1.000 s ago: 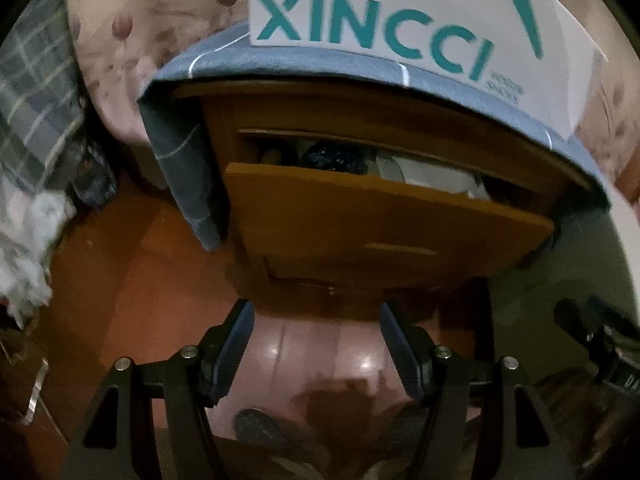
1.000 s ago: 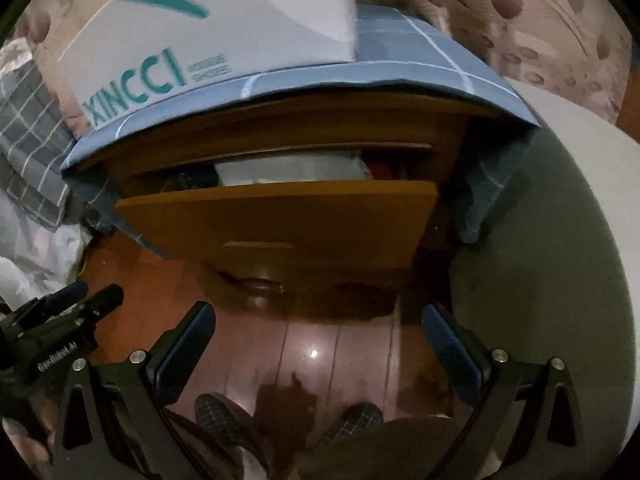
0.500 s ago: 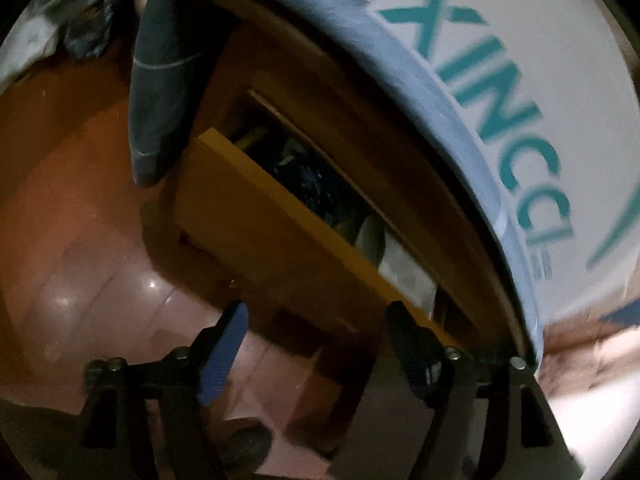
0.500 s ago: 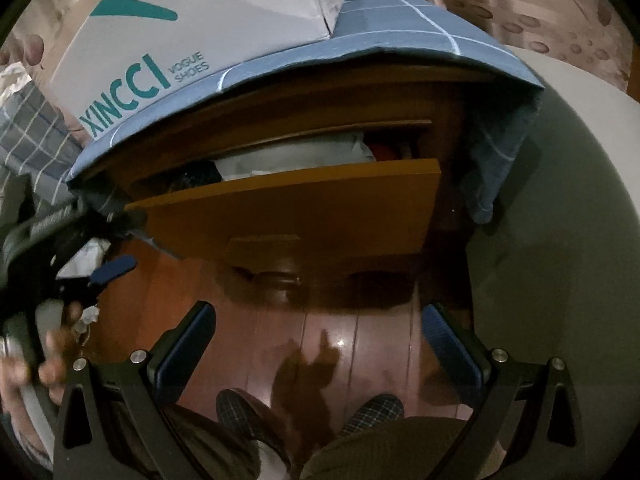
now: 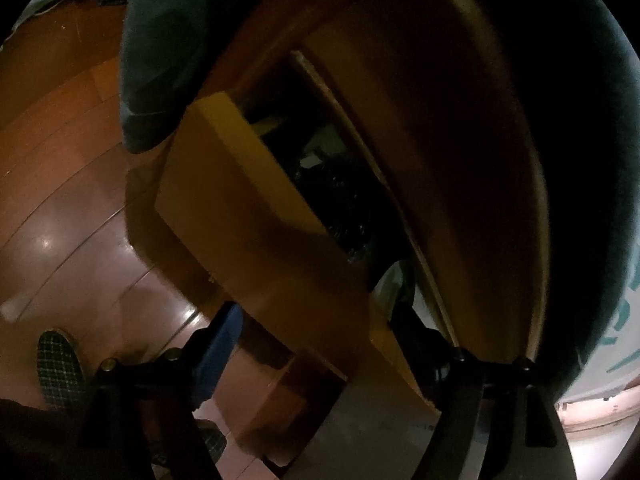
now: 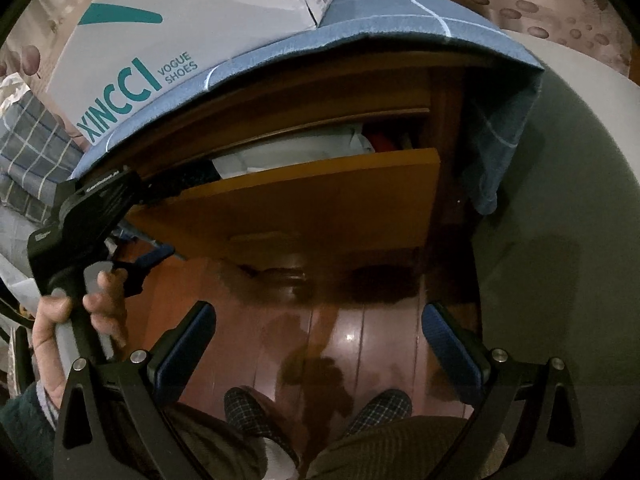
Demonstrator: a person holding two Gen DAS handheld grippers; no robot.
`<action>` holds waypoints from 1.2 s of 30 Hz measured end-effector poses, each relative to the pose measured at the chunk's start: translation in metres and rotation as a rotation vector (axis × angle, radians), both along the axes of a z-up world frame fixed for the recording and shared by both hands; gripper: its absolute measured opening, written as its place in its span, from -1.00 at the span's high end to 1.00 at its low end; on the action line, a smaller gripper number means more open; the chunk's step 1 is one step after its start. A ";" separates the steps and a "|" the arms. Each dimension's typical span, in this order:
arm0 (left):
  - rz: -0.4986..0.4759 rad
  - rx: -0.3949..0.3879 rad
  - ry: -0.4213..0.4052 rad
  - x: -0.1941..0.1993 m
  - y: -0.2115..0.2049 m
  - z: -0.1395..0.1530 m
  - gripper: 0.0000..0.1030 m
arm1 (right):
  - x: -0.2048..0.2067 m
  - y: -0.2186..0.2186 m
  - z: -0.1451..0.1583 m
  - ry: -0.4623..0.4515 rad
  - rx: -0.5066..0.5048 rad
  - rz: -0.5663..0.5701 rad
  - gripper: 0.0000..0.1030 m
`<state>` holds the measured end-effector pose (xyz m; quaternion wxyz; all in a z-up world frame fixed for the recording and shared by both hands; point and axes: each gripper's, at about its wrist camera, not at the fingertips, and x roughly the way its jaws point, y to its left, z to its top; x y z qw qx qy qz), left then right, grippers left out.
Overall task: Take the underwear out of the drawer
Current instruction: 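Hook the drawer front with the left gripper and pull it open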
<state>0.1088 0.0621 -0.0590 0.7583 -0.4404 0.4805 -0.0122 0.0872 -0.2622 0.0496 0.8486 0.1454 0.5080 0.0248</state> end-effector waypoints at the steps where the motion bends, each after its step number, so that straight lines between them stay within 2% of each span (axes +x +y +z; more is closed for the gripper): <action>1: 0.007 0.002 0.007 0.001 0.000 -0.002 -0.55 | 0.000 0.000 0.000 -0.001 0.005 -0.001 -0.99; 6: 0.073 -0.043 0.045 0.000 0.000 -0.025 -0.72 | -0.001 -0.001 0.000 -0.002 0.018 -0.004 -0.99; 10: 0.098 -0.058 0.074 0.012 0.002 -0.036 -0.75 | -0.001 -0.001 0.000 -0.003 0.019 -0.006 -0.99; 16: 0.112 -0.018 0.104 0.019 -0.003 -0.044 -0.82 | 0.000 0.000 0.000 -0.003 0.023 -0.002 -0.99; 17: 0.113 -0.017 0.112 0.018 -0.006 -0.035 -0.83 | -0.001 0.000 0.000 -0.003 0.023 -0.004 -0.99; 25: 0.023 0.040 0.103 0.023 -0.008 -0.033 -0.91 | -0.002 -0.001 0.002 -0.018 0.034 -0.014 -0.99; 29: 0.004 0.020 0.122 0.023 -0.004 -0.040 -0.92 | -0.003 -0.001 0.003 -0.021 0.033 -0.014 -0.99; 36: -0.080 0.080 0.158 0.019 -0.005 -0.037 -0.95 | -0.003 0.000 0.006 -0.032 0.027 -0.014 -0.99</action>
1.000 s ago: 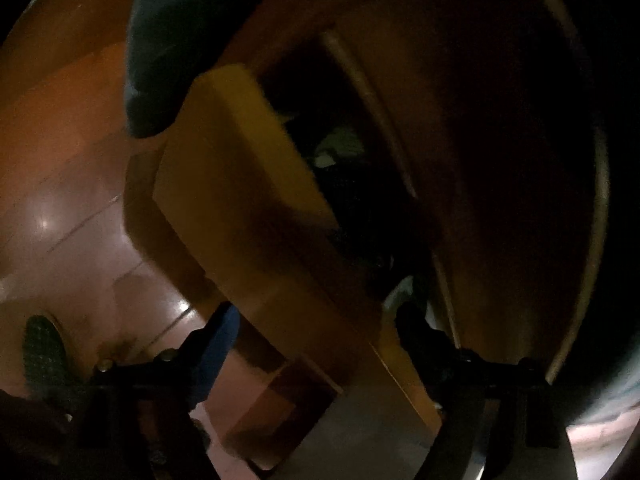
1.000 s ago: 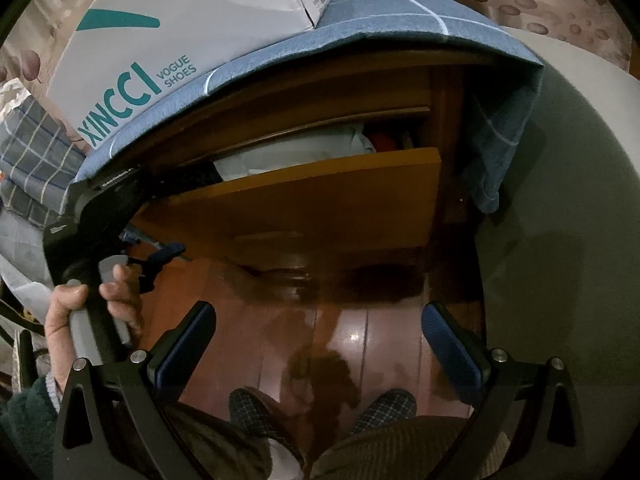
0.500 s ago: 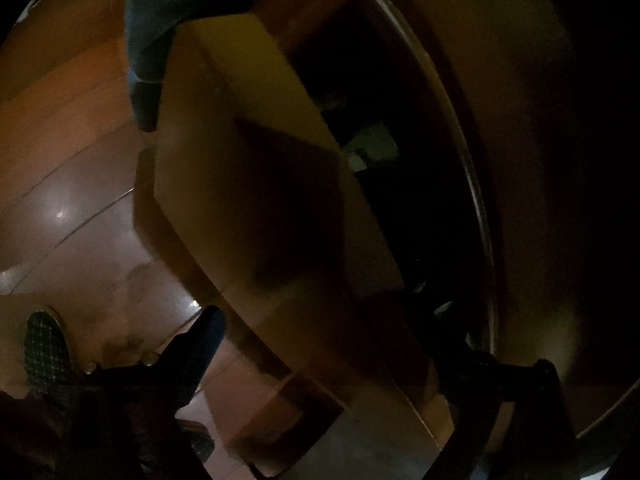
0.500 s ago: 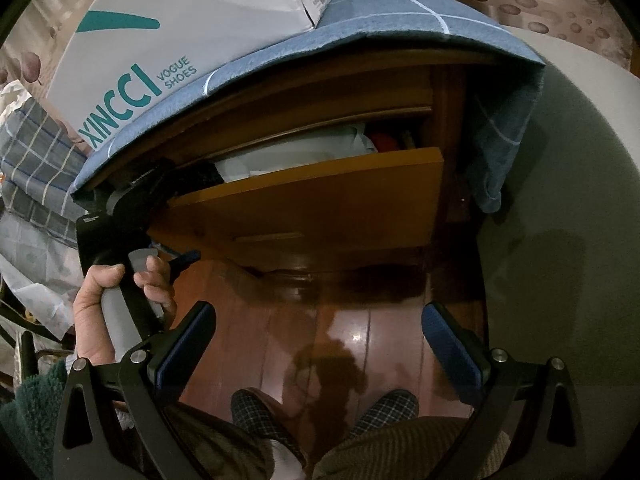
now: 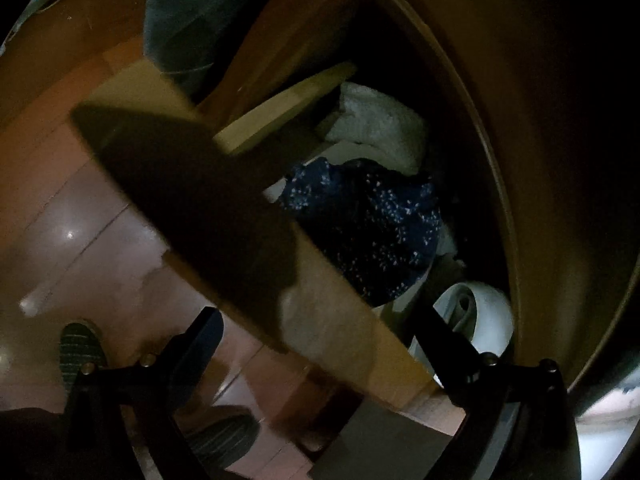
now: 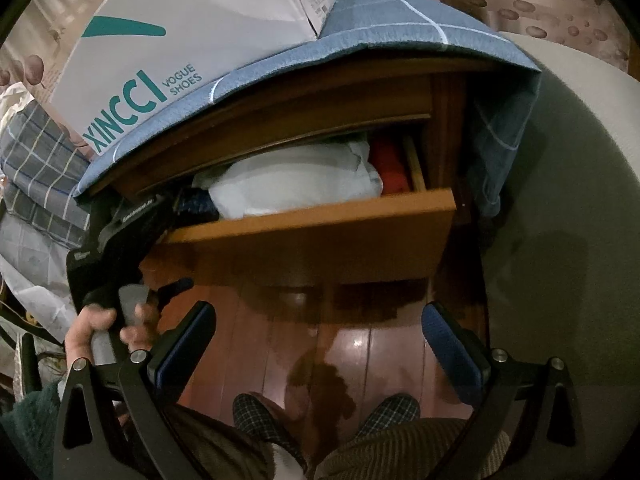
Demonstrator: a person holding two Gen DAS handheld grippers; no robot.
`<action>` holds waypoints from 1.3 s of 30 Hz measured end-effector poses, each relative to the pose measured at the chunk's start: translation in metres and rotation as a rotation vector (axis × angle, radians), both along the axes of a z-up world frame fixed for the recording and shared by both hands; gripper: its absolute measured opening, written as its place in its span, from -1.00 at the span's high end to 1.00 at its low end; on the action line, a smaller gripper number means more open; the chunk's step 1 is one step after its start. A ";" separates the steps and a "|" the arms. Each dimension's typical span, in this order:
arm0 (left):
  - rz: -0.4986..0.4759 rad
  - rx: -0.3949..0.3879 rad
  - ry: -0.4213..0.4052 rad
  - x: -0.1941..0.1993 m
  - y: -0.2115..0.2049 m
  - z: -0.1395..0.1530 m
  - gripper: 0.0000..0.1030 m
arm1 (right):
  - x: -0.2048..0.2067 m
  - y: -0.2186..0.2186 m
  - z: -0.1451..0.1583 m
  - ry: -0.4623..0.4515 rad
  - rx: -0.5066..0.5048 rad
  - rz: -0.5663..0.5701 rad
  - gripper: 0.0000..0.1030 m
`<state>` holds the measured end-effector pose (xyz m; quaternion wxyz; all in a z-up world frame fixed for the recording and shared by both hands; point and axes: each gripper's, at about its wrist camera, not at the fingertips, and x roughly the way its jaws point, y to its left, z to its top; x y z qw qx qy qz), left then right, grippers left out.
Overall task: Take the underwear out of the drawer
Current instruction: 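Hook the drawer front with the left gripper and pull it open, then move the left gripper over the dark-blue floral underwear in the drawer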
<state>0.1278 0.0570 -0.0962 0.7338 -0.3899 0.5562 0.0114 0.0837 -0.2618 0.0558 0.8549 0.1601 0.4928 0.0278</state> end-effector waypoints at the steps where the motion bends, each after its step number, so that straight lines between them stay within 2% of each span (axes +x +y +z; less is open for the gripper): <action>1: -0.016 0.020 -0.003 0.000 -0.001 0.000 -0.99 | 0.000 0.000 0.000 -0.001 0.000 -0.001 -0.99; 2: -0.035 0.050 -0.004 0.000 -0.002 0.002 -0.99 | -0.001 -0.001 0.000 -0.002 -0.001 -0.002 -0.99; 6: -0.060 0.052 0.035 0.002 -0.009 0.000 -1.00 | -0.001 0.000 0.001 -0.008 0.000 -0.006 -0.99; 9: -0.103 0.095 0.045 0.013 -0.009 0.016 -1.00 | 0.000 0.002 0.001 -0.010 -0.001 -0.004 -0.99; 12: -0.127 0.085 0.079 0.013 -0.001 0.031 -1.00 | -0.001 0.001 0.001 -0.014 0.001 -0.006 -0.99; 15: -0.164 0.133 0.085 0.008 0.006 0.029 -1.00 | 0.000 0.001 0.002 -0.017 0.001 -0.007 -0.99; 19: -0.189 0.127 0.109 0.008 0.006 0.020 -1.00 | 0.000 0.001 0.002 -0.016 0.004 -0.008 -0.99; 21: -0.204 0.148 0.106 0.013 -0.003 0.011 -1.00 | -0.001 0.000 0.002 -0.016 0.008 -0.009 -0.99; 27: -0.241 0.187 0.136 0.026 -0.009 0.019 -1.00 | -0.001 -0.002 0.003 -0.016 0.011 -0.010 -0.99; 36: -0.272 0.221 0.175 0.030 -0.022 0.012 -1.00 | 0.002 -0.002 0.003 -0.009 0.024 -0.009 -0.99; 39: -0.276 0.234 0.176 0.048 -0.030 0.011 -1.00 | 0.003 -0.002 0.003 -0.005 0.027 -0.009 -0.99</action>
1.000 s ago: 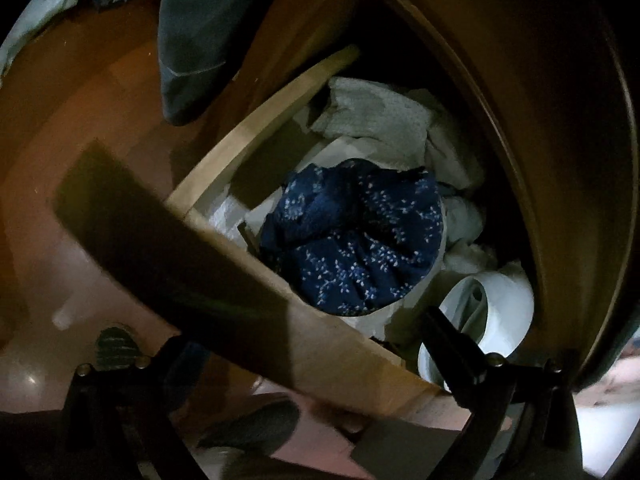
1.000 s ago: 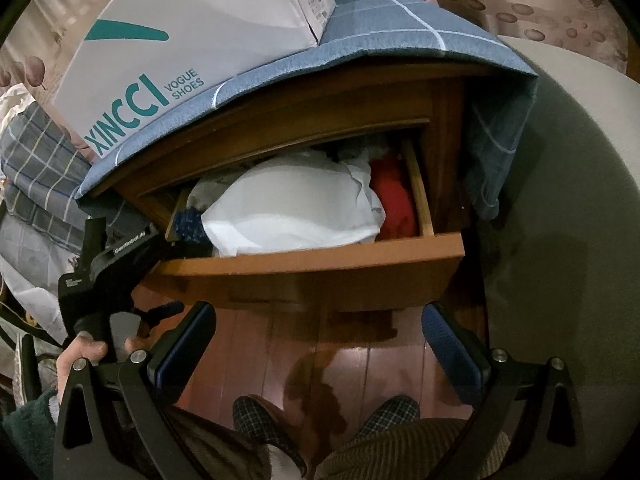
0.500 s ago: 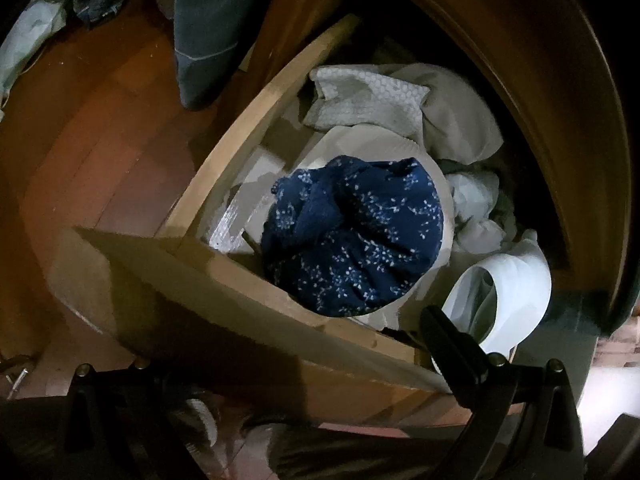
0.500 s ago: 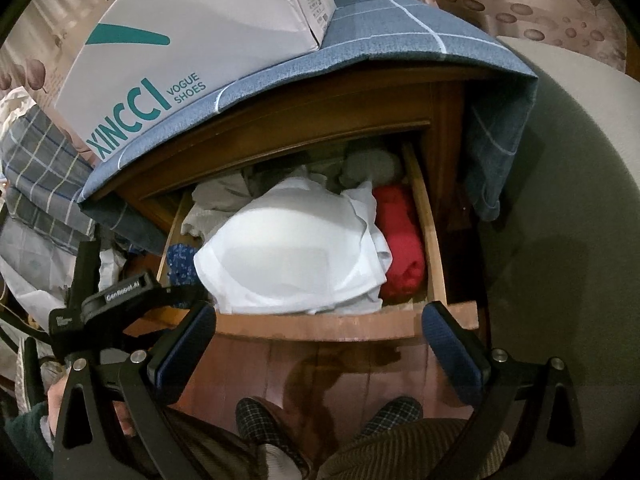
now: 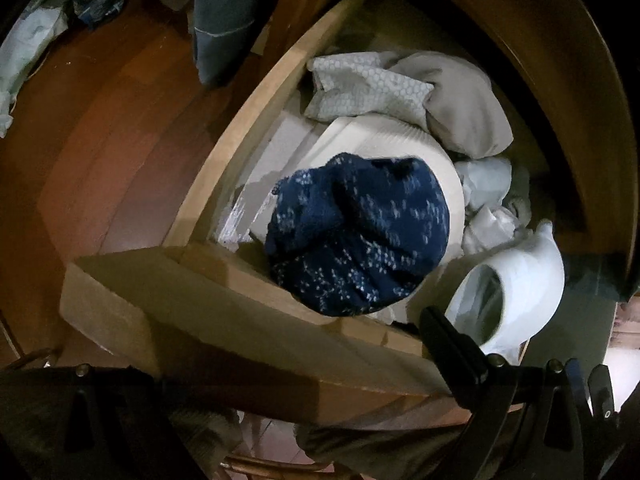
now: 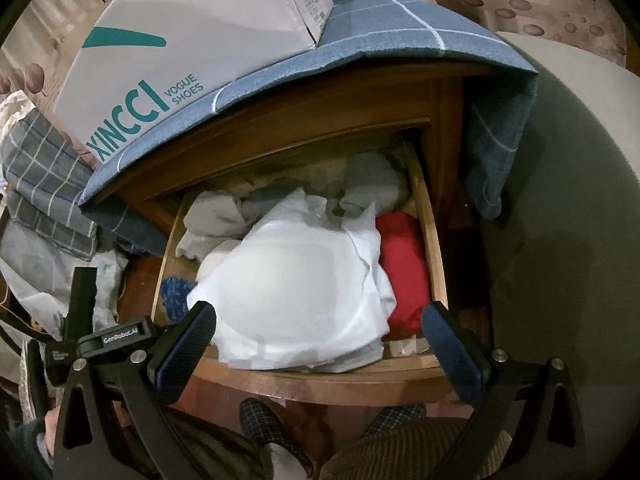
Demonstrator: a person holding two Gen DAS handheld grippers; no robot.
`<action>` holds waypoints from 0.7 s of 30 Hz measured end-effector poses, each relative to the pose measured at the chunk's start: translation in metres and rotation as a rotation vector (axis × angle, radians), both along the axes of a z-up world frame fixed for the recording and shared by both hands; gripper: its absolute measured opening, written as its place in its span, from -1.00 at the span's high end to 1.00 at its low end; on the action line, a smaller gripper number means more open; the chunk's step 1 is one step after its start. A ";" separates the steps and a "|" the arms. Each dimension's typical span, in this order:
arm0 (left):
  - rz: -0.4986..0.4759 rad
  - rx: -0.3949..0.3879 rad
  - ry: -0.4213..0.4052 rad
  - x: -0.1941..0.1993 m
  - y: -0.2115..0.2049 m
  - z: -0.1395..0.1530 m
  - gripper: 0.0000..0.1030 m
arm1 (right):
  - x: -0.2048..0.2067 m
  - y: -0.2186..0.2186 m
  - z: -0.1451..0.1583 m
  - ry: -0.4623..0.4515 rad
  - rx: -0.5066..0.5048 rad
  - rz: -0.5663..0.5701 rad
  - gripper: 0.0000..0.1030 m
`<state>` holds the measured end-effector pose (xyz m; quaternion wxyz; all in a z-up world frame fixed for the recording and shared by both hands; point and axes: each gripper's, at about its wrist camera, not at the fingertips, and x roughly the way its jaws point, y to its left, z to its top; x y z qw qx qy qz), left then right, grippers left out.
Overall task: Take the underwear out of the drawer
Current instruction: 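Move the left gripper over the dark-blue floral underwear in the drawer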
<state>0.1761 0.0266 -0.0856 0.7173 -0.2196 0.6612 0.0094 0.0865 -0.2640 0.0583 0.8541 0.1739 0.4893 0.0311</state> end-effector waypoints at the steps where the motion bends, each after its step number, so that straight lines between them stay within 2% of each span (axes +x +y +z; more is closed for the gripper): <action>1: 0.001 0.002 0.000 0.003 -0.001 0.000 -1.00 | 0.000 0.001 0.000 0.001 0.000 0.001 -0.99; 5: 0.006 0.006 0.011 0.018 -0.005 0.000 -0.99 | 0.001 0.002 -0.001 0.010 -0.005 0.006 -0.99; 12: 0.007 0.077 0.001 0.025 -0.017 0.015 -0.93 | 0.003 0.006 -0.004 0.034 -0.026 0.026 -0.99; 18: -0.034 0.161 -0.045 0.017 -0.023 0.044 -0.91 | 0.004 0.011 -0.006 0.053 -0.042 0.044 -0.99; 21: -0.045 0.171 -0.079 0.015 -0.024 0.056 -0.91 | 0.003 0.014 -0.004 0.048 -0.068 0.041 -0.99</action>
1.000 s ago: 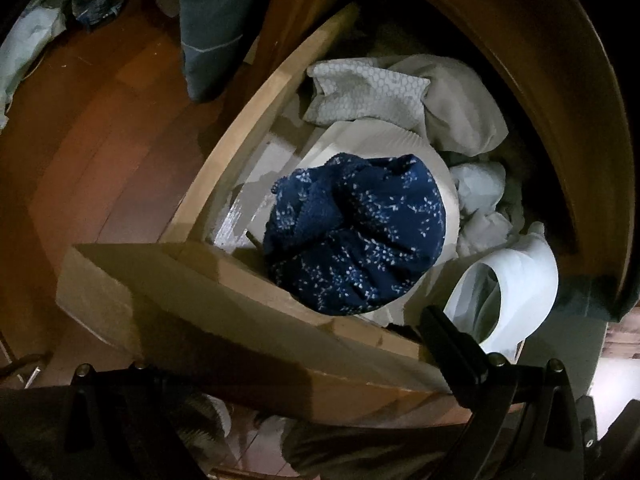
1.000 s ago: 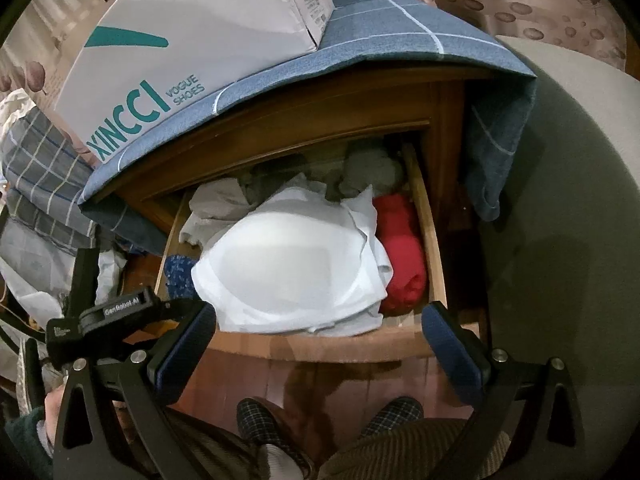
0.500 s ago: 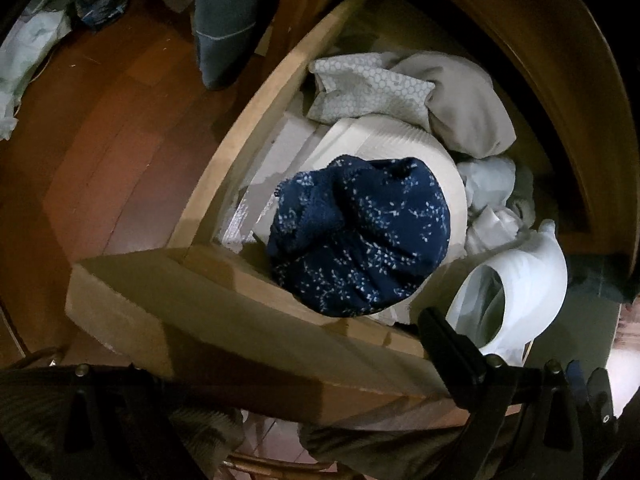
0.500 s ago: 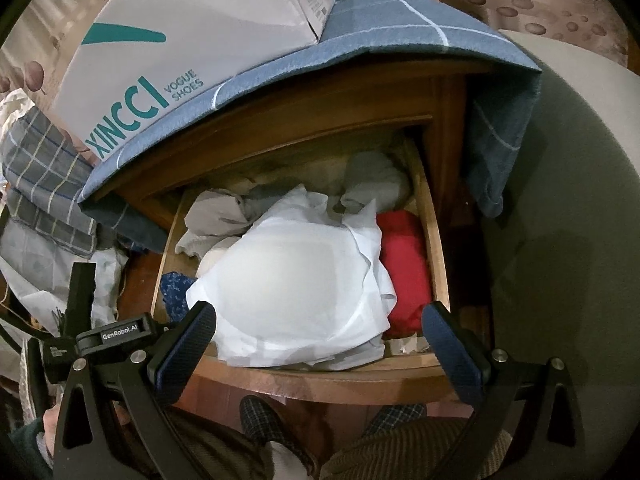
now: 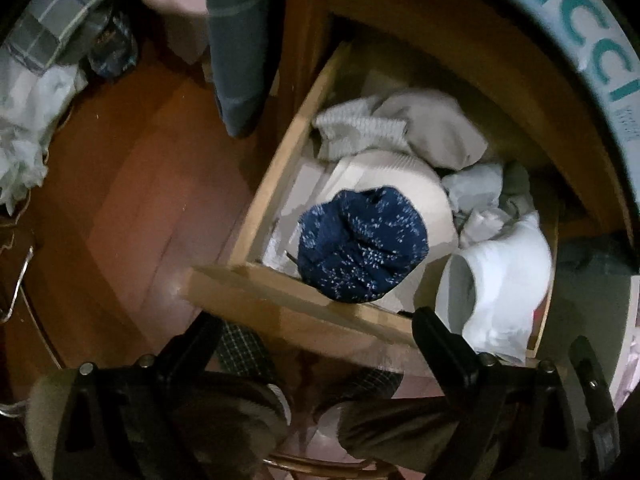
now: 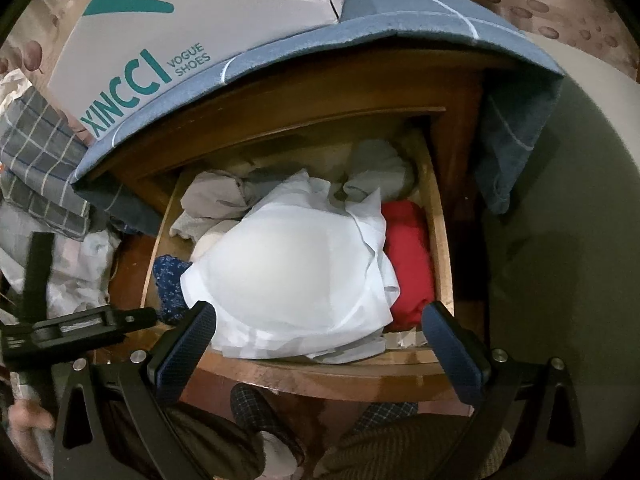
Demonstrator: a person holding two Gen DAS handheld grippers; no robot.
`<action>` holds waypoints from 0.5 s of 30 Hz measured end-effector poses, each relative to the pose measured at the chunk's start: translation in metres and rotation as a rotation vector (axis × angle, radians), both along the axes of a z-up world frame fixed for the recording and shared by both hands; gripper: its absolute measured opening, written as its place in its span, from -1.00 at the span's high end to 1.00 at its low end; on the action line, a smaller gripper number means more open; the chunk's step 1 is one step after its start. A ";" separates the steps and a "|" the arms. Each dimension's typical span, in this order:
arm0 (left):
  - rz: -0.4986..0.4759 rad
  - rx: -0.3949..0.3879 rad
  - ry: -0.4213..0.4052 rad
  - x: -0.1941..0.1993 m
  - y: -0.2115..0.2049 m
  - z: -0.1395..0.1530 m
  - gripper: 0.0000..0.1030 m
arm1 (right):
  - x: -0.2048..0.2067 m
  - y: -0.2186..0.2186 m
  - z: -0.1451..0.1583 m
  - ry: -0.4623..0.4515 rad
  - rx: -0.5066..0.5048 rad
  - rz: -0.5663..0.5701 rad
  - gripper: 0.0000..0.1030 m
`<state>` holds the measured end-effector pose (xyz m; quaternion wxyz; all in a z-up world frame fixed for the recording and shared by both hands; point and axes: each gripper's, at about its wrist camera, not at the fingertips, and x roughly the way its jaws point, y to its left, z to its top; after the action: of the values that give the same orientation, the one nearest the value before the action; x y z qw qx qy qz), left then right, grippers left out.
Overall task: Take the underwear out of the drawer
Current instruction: 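Move the left gripper over the dark-blue floral underwear in the drawer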
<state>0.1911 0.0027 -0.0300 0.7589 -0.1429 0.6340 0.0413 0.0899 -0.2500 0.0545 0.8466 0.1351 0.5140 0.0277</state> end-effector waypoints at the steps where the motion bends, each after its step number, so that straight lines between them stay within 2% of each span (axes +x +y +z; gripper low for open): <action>1: -0.004 0.004 -0.015 -0.005 0.005 0.006 -0.91 | 0.001 0.001 0.001 -0.001 -0.005 0.001 -0.99; 3: -0.032 0.028 -0.070 -0.012 0.014 0.022 -0.89 | 0.000 0.004 0.003 -0.012 -0.006 0.012 -0.99; 6: -0.124 0.170 -0.233 -0.016 0.013 0.055 -0.89 | 0.000 0.008 0.005 -0.010 -0.029 0.015 -0.99; 8: -0.185 0.214 -0.350 -0.018 0.007 0.073 -0.89 | 0.002 0.010 0.006 -0.009 -0.037 0.021 -0.99; 12: -0.238 0.177 -0.403 -0.011 0.012 0.084 -0.89 | 0.008 0.017 0.008 0.008 -0.026 0.057 -0.99; 15: -0.221 0.129 -0.414 -0.009 0.014 0.076 -0.89 | 0.021 0.022 -0.002 0.113 0.026 0.037 -0.99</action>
<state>0.1822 0.0166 0.0459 0.8801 -0.0292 0.4727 -0.0317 0.1104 -0.2285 0.0522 0.8138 0.1380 0.5630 0.0427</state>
